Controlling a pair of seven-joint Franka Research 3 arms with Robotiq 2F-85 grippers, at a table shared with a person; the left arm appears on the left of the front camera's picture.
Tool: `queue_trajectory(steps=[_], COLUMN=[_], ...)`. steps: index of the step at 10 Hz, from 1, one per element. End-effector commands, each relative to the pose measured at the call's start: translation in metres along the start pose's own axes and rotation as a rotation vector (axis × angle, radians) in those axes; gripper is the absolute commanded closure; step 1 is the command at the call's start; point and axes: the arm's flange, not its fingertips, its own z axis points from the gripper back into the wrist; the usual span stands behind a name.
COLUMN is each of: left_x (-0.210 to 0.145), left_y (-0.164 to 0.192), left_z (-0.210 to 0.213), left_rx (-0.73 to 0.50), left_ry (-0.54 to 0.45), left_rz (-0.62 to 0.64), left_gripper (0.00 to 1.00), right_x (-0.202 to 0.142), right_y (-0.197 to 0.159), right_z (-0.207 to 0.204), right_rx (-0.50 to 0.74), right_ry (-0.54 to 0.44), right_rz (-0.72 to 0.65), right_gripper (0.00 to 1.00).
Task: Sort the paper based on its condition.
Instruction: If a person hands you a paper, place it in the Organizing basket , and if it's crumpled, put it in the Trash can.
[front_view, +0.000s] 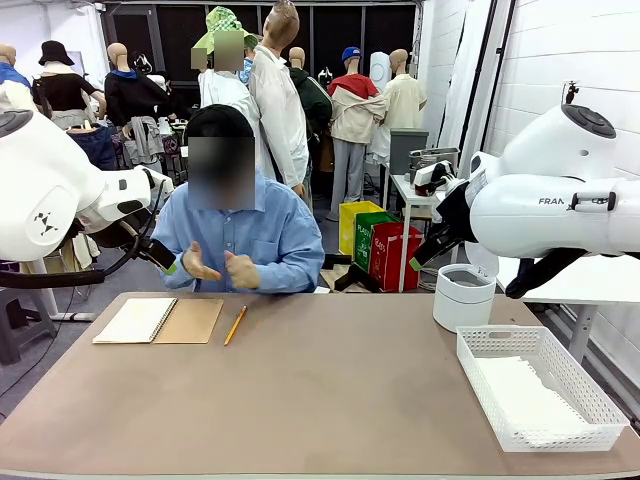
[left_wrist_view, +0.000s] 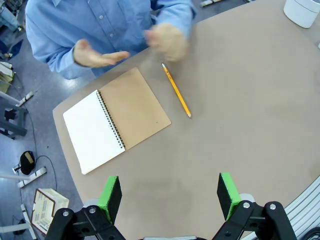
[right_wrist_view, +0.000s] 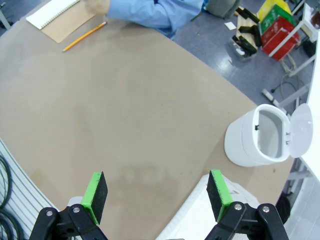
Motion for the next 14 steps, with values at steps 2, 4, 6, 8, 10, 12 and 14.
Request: queue_trajectory(steps=[2, 4, 6, 8, 10, 12, 14], left_x=[0.000, 0.000, 0.000, 0.000, 0.000, 0.000, 0.000], left_y=[0.001, 0.001, 0.001, 0.001, 0.001, 0.001, 0.001], left_z=[-0.001, -0.001, -0.001, -0.001, -0.001, -0.001, -0.001], left_rx=[-0.001, -0.001, -0.001, -0.001, -0.001, -0.001, -0.001], left_ry=[0.002, 0.002, 0.002, 0.002, 0.002, 0.002, 0.002], left_rz=[0.001, 0.001, 0.001, 0.001, 0.001, 0.001, 0.001], left_gripper=[0.00, 0.00, 0.00, 0.00, 0.00, 0.00, 0.00], right_x=[0.000, 0.000, 0.000, 0.000, 0.000, 0.015, 0.025], right_y=[-0.002, -0.002, -0.002, -0.002, 0.000, 0.013, 0.031], right_z=[0.001, 0.001, 0.001, 0.001, 0.000, -0.013, -0.038], right_rx=[0.001, 0.001, 0.001, 0.001, 0.000, 0.027, 0.051], right_ry=[-0.002, -0.002, -0.002, -0.002, 0.000, 0.026, 0.056], right_rz=[-0.004, -0.004, -0.004, -0.004, 0.000, 0.020, 0.052], right_gripper=[0.00, 0.00, 0.00, 0.00, 0.00, 0.00, 0.00])
